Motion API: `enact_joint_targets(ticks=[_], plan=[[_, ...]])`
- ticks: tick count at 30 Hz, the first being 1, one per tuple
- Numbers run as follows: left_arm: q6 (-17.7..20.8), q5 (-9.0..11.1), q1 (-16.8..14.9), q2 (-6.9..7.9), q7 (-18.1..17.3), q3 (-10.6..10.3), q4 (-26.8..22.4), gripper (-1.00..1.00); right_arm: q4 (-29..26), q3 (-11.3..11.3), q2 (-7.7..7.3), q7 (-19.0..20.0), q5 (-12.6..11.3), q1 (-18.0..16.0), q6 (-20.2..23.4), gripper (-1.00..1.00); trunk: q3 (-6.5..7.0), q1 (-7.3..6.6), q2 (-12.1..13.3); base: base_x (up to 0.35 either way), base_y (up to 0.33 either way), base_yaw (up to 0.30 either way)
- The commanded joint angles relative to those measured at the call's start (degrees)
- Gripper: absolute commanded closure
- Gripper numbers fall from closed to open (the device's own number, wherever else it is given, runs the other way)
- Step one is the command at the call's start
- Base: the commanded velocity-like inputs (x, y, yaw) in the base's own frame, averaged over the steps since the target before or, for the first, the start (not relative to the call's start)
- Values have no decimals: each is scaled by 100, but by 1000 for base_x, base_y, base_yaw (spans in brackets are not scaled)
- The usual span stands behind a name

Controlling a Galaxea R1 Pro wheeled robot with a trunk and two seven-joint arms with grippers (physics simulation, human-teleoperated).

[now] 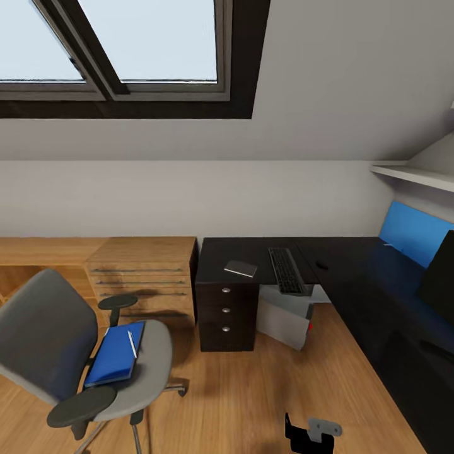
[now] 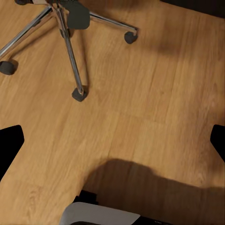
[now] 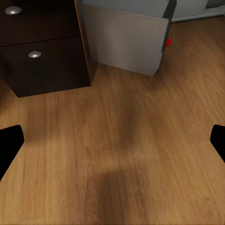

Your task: In the bedroom, organize the workspace by keeping the computer under the desk, ensuring the monitor is on the desk, placing the keyboard on the desk next to the monitor, placing the mouse on the desk next to the keyboard, moving the folder from the swivel chair onto the desk next to the mouse, stacking the notebook on top of the folder with the pen on top of the notebook, and positioning the swivel chair next to the desk.

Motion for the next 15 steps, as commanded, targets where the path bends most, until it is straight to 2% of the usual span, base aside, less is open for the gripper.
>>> enact_joint_targets(ticks=[1,11,15], plan=[[-27,27,-5,3,33,-49,2,-100,13,51,3,-30,-35,-8,-17,-100,-13,4,-13,262,0,0],[-28,30,-5,3,33,-49,2,-100,12,52,4,-32,-37,-8,-14,-100,-13,4,-13,306,0,0],[-28,27,-5,3,35,-49,2,-100,13,52,4,-32,-37,-8,-14,-100,-13,4,-13,180,0,0]])
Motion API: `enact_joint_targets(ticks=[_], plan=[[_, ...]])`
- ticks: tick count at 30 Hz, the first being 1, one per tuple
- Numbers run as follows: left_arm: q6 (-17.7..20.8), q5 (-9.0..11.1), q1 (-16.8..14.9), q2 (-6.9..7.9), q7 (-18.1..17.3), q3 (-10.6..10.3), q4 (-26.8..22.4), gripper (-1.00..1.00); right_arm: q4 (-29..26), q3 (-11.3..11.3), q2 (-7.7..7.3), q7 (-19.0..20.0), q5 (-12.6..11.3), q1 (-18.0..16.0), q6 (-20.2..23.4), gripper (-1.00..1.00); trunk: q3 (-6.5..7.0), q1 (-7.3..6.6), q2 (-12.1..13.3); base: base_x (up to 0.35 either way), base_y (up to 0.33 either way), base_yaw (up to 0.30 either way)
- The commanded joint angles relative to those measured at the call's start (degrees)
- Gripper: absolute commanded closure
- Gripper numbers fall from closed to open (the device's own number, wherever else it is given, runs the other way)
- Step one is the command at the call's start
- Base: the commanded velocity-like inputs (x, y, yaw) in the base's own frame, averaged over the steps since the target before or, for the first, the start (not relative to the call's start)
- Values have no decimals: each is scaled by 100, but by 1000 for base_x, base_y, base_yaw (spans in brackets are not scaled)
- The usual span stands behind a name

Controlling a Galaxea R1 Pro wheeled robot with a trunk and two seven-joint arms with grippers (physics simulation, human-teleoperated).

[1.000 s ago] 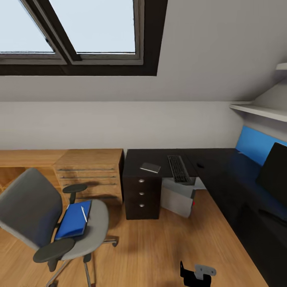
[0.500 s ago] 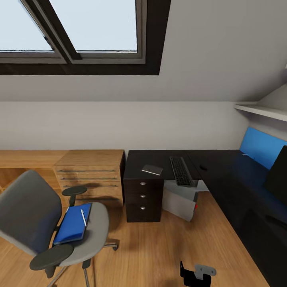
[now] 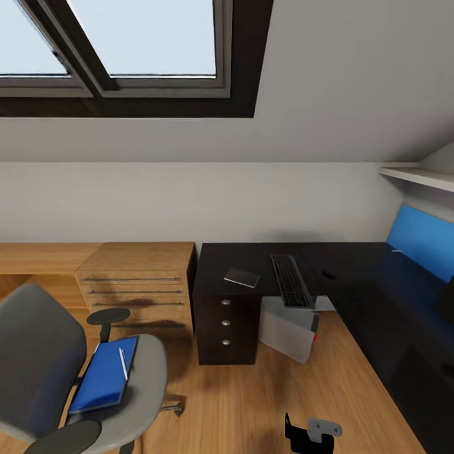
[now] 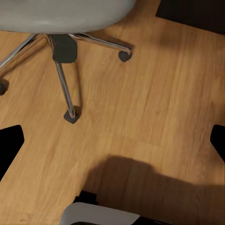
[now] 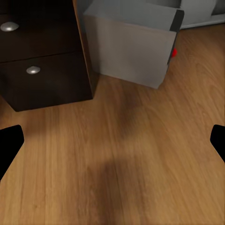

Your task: In the bedroom, organize the workspace by keeping the computer under the desk, ensuring the monitor is on the desk, placing the keyboard on the desk next to the monitor, placing the mouse on the desk next to the keyboard, moving the folder from the swivel chair onto the desk next to the mouse, stacking the notebook on top of the folder with the pen on top of the notebook, and positioning the swivel chair next to the desk.

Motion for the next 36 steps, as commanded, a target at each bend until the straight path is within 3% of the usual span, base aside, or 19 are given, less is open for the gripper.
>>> enact_joint_targets(ticks=[1,13,36], plan=[[-22,30,-5,3,40,-49,2,-100,11,50,2,-27,-31,-8,-19,-100,-13,5,-13,100,0,0],[-30,33,-5,-3,43,-44,2,-100,11,50,2,-27,-31,-8,-19,-100,-13,5,-13,24,0,35],[-21,36,-5,-6,44,-40,2,-100,10,47,-4,-22,-31,-8,-19,-100,-13,5,-13,1,0,231]])
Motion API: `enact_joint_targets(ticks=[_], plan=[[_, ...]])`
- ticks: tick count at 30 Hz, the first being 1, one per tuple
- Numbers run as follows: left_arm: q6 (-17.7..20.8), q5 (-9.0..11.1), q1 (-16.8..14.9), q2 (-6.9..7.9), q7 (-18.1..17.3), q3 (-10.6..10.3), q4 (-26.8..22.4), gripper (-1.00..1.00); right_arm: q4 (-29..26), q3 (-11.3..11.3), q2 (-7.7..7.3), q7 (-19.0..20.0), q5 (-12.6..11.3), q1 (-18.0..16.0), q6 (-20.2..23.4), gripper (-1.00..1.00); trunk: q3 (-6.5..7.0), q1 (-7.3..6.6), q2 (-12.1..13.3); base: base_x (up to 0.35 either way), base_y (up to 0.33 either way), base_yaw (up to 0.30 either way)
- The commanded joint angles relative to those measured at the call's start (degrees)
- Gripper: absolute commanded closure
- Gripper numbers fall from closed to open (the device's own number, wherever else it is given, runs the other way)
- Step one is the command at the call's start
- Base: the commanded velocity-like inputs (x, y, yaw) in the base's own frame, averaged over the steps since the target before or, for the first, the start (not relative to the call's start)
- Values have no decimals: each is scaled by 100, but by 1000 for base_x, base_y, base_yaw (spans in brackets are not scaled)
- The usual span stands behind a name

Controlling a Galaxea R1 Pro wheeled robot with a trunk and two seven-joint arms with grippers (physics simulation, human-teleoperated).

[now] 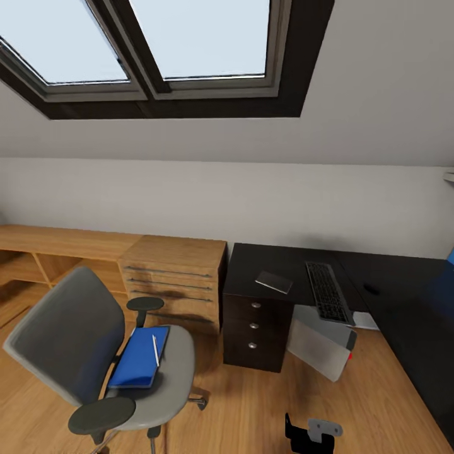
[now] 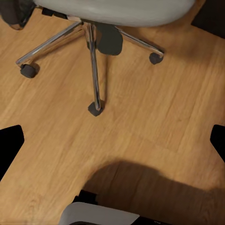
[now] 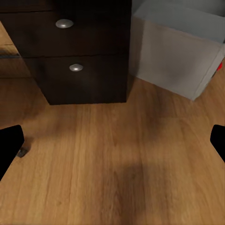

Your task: In the bedroom, organize the workspace by keeping the computer under the desk, ensuring the monitor is on the desk, placing the keyboard on the desk next to the monitor, placing the mouse on the desk next to the keyboard, moving the folder from the swivel chair onto the desk next to the mouse, stacking the notebook on top of the folder with the pen on top of the notebook, and positioning the swivel chair next to the desk.

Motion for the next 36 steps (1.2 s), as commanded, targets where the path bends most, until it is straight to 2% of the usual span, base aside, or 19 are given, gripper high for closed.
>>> enact_joint_targets(ticks=[1,8,20,23,26,29,31,32,35,36], plan=[[-23,29,-6,3,39,-49,3,-100,9,49,-4,-28,-30,-7,-23,-100,-13,4,-13,0,0,52],[-24,29,-6,3,34,-49,3,-100,-4,51,-46,-32,-29,-7,-41,-100,-13,4,-13,27,-55,18],[-24,27,-6,3,26,-55,3,-100,-86,24,-47,-127,-82,-7,25,-100,-13,4,-13,132,-261,1],[-24,23,-6,3,23,-54,3,-100,-202,-59,-54,-97,-142,-7,48,-100,-13,4,-13,31,-107,0],[-24,26,-6,-15,27,-51,3,-100,-491,-357,-72,43,-408,-7,65,-100,-13,4,-13,11,-40,0],[-18,33,-6,-102,29,-43,3,-100,-930,-922,-107,521,-974,-7,314,-100,-13,4,-13,4,-15,0],[-17,35,-6,-132,30,-42,3,-100,-1086,-1111,-154,803,-1197,-7,581,-100,-13,4,-13,2,-7,0],[-15,37,-6,-155,30,-41,3,-100,-1234,-1256,-226,1110,-1415,-7,927,-100,-13,4,-13,1,-4,0],[-8,38,-6,-183,30,-40,3,-100,-1477,-1439,-401,1701,-1866,-7,1693,-100,-49,48,-93,1,-2,0],[7,38,-6,-192,30,-43,3,-100,-1567,-1487,-472,1927,-2099,-7,2027,-100,-67,69,-133,0,-1,0]])
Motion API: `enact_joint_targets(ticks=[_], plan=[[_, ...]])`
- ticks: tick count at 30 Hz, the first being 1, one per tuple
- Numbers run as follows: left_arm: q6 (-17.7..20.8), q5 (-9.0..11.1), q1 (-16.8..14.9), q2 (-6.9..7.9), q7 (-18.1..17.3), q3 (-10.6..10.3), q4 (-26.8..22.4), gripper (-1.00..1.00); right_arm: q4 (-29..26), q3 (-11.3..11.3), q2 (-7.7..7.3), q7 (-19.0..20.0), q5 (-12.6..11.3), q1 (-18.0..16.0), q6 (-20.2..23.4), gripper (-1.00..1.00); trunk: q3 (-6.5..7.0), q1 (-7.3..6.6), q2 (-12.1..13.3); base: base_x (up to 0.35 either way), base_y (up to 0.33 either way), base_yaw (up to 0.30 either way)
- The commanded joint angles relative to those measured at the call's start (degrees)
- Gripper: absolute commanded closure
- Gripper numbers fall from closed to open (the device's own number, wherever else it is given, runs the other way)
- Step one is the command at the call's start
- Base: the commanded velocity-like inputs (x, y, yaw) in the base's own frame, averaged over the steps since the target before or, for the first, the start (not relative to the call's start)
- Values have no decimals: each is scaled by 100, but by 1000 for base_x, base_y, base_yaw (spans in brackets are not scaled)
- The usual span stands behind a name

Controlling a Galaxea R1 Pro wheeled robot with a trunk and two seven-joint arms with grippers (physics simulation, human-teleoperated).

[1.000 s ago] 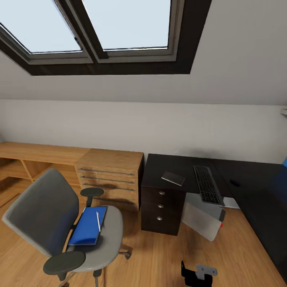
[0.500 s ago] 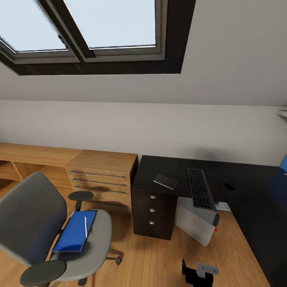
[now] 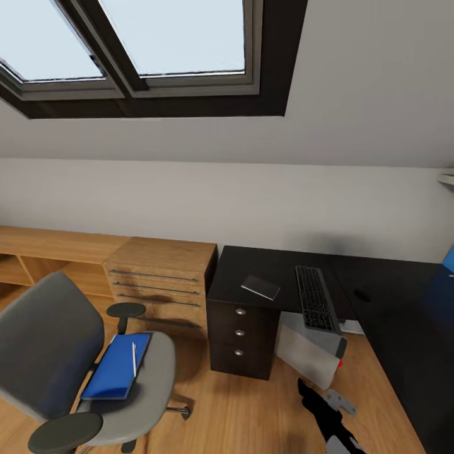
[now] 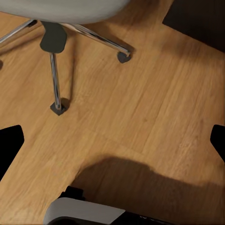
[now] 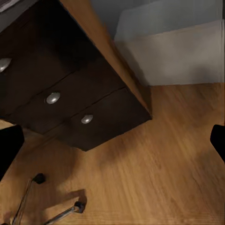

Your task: In the bedroom, organize the workspace by keeping the computer under the desk, ensuring the monitor is on the desk, placing the keyboard on the desk next to the monitor, placing the mouse on the desk next to the keyboard, moving the folder from the swivel chair onto the desk next to the mouse, stacking the notebook on top of the folder with the pen on top of the notebook, and positioning the swivel chair next to the desk.

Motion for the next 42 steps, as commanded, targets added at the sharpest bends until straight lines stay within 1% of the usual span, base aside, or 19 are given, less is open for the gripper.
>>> enact_joint_targets(ticks=[1,2,3,5,6,10,11,13,15,17,18,23,24,28,29,35,36,42], plan=[[-16,30,-5,-1,38,-49,2,-100,-32,-27,-34,146,-182,-6,138,-100,-31,26,-54,0,0,0],[-11,30,-5,-3,38,-50,2,-100,-66,-41,-67,213,-294,-6,249,-100,-49,48,-94,0,0,0],[-4,30,-5,-7,38,-51,2,-100,-126,-63,-141,314,-513,-6,415,-100,-67,70,-134,0,0,0],[2,30,-5,-12,38,-52,2,-100,-170,-78,-223,375,-738,-6,527,-100,-103,114,-214,0,0,0],[10,32,-5,-27,38,-53,2,-100,-199,-87,-310,415,-978,-6,602,-100,-121,136,-255,0,0,0],[21,36,-5,-78,44,-53,4,-100,-230,-97,-448,459,-1519,-6,701,-100,-193,223,-415,0,0,0],[33,37,-5,-92,45,-53,4,-100,-240,-99,-490,471,-1794,-6,747,-100,-211,245,-455,0,0,0],[68,38,-5,-112,46,-53,6,-100,-251,-101,-526,479,-2035,-6,799,-100,-247,289,-535,0,0,0],[148,38,-5,-147,46,-58,5,-100,-276,-102,-562,484,-2228,-6,856,-100,-283,333,-616,0,0,0],[269,37,-5,-200,47,-63,2,-100,-319,-102,-588,487,-2366,-6,901,-100,-319,377,-696,0,0,0],[420,34,-5,-258,47,-66,-7,-100,-367,-103,-606,489,-2457,-6,932,-100,-336,399,-736,0,0,0],[779,24,-5,-379,54,-75,-130,-100,-429,-103,-628,492,-2567,-6,968,-100,-426,509,-936,0,0,0],[906,17,-5,-433,69,-77,-237,-100,-432,-103,-631,492,-2587,-6,974,-100,-444,531,-977,0,0,0],[1184,4,-5,-515,97,-79,-501,-100,-444,-99,-634,503,-2604,-6,970,-100,-516,619,-1137,0,0,0],[1339,1,-5,-539,104,-79,-645,-100,-453,-92,-636,514,-2603,-6,963,-100,-534,641,-1177,0,0,0],[1757,-4,-5,-571,121,-80,-1159,-100,-464,-75,-641,532,-2588,-6,942,-100,-642,772,-1418,0,0,0],[1851,-7,-5,-573,126,-80,-1325,-100,-466,-72,-643,534,-2585,-6,939,-100,-660,794,-1458,0,0,0],[1991,-12,-5,-573,135,-83,-1603,-100,-459,-64,-646,536,-2574,-6,935,-100,-767,926,-1698,0,0,0]])
